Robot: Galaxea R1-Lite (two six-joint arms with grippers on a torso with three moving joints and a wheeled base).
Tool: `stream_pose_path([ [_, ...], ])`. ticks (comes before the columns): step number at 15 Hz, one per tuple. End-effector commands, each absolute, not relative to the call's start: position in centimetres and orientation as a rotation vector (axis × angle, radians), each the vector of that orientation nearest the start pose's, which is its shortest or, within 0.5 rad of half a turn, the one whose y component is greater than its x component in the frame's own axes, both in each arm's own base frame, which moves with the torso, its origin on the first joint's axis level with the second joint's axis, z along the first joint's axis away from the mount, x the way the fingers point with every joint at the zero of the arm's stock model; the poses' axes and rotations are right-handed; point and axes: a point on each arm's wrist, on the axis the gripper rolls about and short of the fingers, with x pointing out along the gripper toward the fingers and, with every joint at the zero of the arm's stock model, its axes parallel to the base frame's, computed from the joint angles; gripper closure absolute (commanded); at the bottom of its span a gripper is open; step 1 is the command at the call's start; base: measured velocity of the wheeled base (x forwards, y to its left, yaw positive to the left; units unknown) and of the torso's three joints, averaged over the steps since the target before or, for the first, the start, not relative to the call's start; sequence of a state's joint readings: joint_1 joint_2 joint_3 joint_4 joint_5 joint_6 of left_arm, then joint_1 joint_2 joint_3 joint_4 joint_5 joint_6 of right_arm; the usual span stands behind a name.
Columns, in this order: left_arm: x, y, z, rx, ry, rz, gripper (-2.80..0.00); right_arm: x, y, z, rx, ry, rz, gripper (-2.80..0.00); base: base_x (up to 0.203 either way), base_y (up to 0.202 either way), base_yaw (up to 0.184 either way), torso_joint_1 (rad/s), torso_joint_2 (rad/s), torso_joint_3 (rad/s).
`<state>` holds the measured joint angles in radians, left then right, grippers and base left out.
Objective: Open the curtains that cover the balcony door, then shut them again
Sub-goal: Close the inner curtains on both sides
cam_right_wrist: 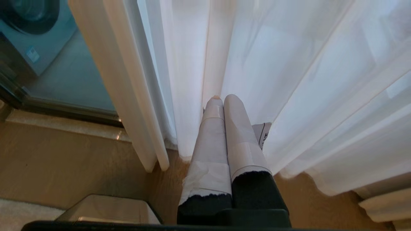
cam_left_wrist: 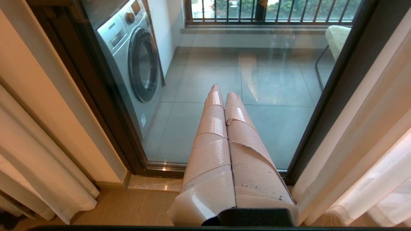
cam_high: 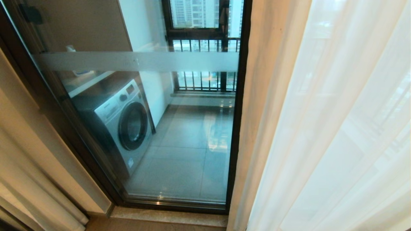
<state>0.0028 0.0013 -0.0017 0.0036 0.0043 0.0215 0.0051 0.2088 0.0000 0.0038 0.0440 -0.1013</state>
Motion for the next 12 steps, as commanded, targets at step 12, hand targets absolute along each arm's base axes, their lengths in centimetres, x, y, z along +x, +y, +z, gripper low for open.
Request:
stream_pose_path([
  [12, -2.29, 0.00, 7.56, 0.021, 0.002, 0.008, 0.00, -2.28, 0.09, 7.50, -0.101, 0.002, 0.054, 0.00, 0.000, 0.000, 0.000, 0.000, 0.00, 0.000],
])
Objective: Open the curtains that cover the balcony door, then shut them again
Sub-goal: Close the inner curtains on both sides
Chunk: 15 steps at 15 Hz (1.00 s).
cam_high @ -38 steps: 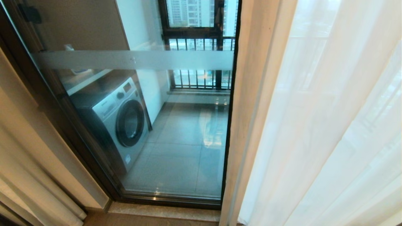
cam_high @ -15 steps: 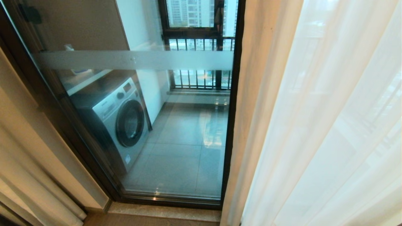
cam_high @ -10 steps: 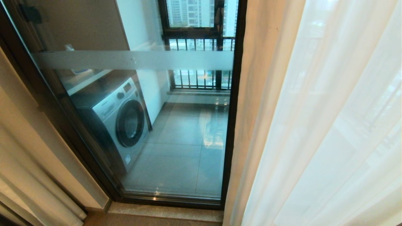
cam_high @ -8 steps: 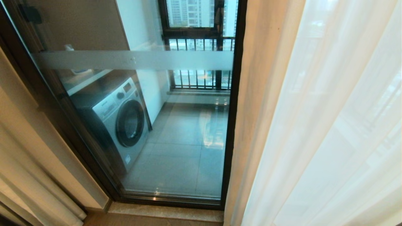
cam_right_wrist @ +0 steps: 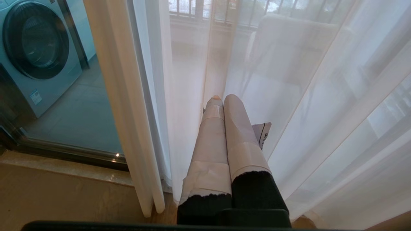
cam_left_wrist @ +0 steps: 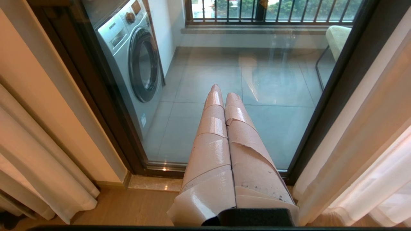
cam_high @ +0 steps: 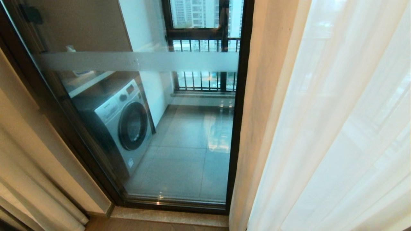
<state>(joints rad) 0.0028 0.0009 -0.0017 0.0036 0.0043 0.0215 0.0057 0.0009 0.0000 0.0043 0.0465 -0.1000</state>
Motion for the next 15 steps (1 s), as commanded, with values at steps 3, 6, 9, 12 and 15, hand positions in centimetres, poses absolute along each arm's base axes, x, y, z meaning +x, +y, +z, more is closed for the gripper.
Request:
stream_pose_path([
  [3, -2.28, 0.00, 7.56, 0.021, 0.003, 0.008, 0.00, -2.28, 0.09, 7.49, -0.096, 0.004, 0.054, 0.00, 0.000, 0.000, 0.000, 0.000, 0.00, 0.000],
  [6, -2.29, 0.00, 7.56, 0.021, 0.002, 0.008, 0.00, -2.28, 0.09, 7.49, -0.098, 0.004, 0.053, 0.00, 0.000, 0.000, 0.000, 0.000, 0.00, 0.000],
  [9, -2.28, 0.00, 7.56, 0.021, 0.003, 0.008, 0.00, -2.28, 0.10, 7.50, -0.098, 0.002, 0.049, 0.00, 0.000, 0.000, 0.000, 0.000, 0.00, 0.000],
  [12, -2.28, 0.00, 7.56, 0.021, 0.003, 0.008, 0.00, -2.28, 0.11, 7.50, -0.101, 0.002, 0.048, 0.00, 0.000, 0.000, 0.000, 0.000, 0.00, 0.000],
  [15, -2.28, 0.00, 7.56, 0.019, 0.003, 0.004, 0.00, -2.28, 0.11, 7.49, -0.104, 0.004, 0.048, 0.00, 0.000, 0.000, 0.000, 0.000, 0.00, 0.000],
])
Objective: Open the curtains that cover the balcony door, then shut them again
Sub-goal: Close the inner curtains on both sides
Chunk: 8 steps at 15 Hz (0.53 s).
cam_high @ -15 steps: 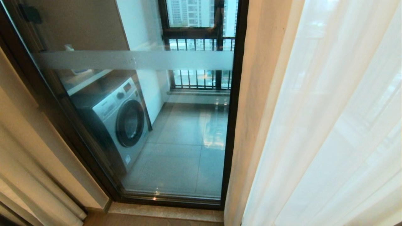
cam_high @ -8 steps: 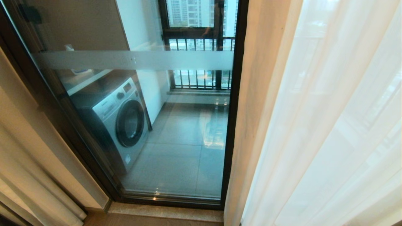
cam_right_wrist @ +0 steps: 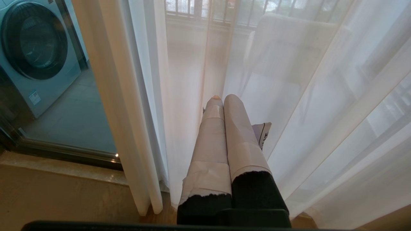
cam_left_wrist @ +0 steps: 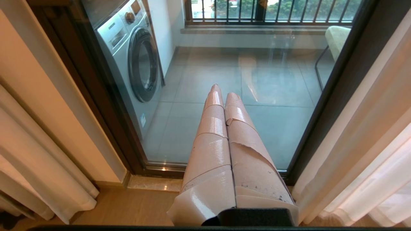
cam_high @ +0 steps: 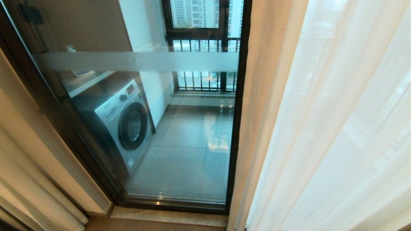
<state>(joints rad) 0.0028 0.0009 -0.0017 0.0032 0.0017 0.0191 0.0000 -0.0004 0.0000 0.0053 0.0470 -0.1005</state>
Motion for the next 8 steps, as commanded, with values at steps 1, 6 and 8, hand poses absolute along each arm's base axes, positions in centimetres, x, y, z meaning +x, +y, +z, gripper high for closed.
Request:
stream_pose_path([
  [1, -2.28, 0.00, 7.56, 0.020, 0.003, 0.005, 0.00, -2.28, 0.10, 7.49, -0.109, 0.004, 0.046, 0.00, 0.000, 0.000, 0.000, 0.000, 0.00, 0.000],
  [6, -2.28, 0.00, 7.56, 0.020, 0.003, 0.008, 0.00, -2.28, 0.10, 7.50, -0.123, 0.002, 0.046, 0.00, 0.000, 0.000, 0.000, 0.000, 0.00, 0.000],
  [8, -2.28, 0.00, 7.56, 0.018, 0.003, 0.007, 0.00, -2.28, 0.11, 7.50, -0.142, 0.001, 0.049, 0.00, 0.000, 0.000, 0.000, 0.000, 0.00, 0.000],
])
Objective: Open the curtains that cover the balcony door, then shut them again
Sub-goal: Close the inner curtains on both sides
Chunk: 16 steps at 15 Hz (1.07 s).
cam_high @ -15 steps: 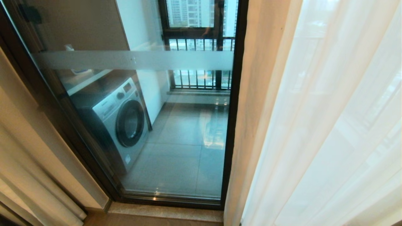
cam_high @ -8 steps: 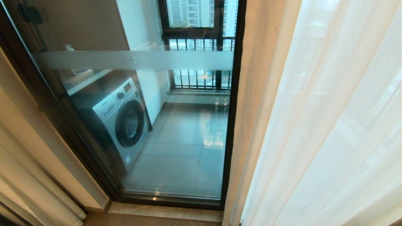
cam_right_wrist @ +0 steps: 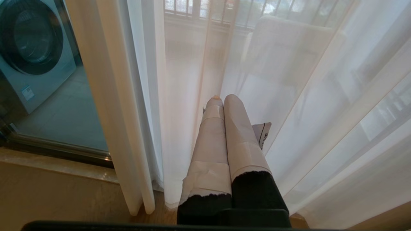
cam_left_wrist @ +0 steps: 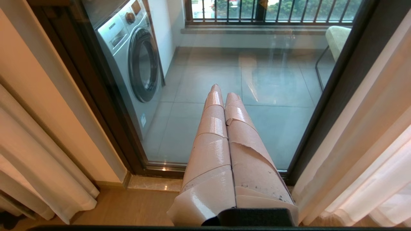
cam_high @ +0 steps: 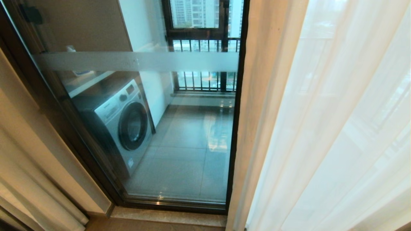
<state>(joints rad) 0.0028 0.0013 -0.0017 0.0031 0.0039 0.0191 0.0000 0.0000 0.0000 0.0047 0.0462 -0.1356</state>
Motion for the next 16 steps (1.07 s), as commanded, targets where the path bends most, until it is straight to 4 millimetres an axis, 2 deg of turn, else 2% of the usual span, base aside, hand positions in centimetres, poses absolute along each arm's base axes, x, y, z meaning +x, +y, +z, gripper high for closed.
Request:
stream_pose_path([
  [1, -2.28, -0.01, 7.56, 0.018, 0.003, 0.003, 0.00, -2.28, 0.11, 7.49, -0.147, 0.002, 0.049, 0.00, 0.000, 0.000, 0.000, 0.000, 0.00, 0.000],
  [5, -2.28, 0.00, 7.56, 0.020, 0.003, 0.005, 0.00, -2.28, 0.11, 7.49, -0.126, 0.003, 0.051, 0.00, 0.000, 0.027, 0.001, 0.001, 0.00, 0.000],
  [16, -2.28, 0.00, 7.56, 0.018, 0.003, 0.005, 0.00, -2.28, 0.11, 7.49, -0.126, 0.003, 0.051, 0.00, 0.000, 0.176, 0.003, 0.002, 0.00, 0.001],
])
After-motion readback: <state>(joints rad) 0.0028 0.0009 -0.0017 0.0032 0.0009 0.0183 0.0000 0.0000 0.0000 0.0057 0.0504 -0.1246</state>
